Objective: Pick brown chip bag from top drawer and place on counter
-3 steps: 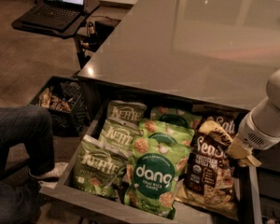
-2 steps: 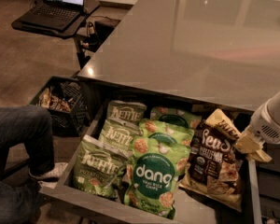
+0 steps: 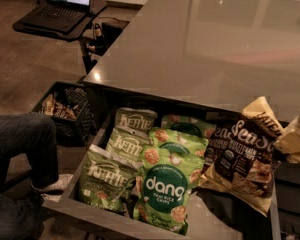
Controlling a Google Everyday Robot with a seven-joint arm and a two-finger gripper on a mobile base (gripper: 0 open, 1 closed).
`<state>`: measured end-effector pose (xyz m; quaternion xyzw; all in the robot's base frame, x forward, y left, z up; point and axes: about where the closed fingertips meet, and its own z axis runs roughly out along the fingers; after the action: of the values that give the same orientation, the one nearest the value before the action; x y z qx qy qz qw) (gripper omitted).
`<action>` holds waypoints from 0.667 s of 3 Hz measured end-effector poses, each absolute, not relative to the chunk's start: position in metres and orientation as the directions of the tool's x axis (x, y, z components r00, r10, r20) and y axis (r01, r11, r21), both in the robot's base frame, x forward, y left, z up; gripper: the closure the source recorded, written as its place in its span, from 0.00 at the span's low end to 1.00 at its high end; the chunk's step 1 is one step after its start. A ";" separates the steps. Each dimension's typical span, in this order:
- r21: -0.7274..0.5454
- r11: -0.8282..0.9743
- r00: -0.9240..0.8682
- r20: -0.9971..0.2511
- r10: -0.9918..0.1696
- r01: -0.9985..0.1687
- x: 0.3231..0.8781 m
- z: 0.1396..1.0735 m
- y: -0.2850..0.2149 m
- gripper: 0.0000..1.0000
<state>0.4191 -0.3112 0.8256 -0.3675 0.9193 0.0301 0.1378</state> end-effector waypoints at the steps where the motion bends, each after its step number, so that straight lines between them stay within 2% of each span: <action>1: -0.053 0.718 -0.675 -0.299 -0.674 -0.694 0.409 0.851 -0.315 1.00; 2: -0.062 0.686 -0.635 -0.328 -0.700 -0.725 0.397 0.875 -0.309 1.00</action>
Offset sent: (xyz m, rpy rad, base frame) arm -0.0362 0.0089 0.0794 0.0489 -0.0854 0.1211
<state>0.3972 -0.3092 0.8752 -0.3942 0.9033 0.0378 0.1649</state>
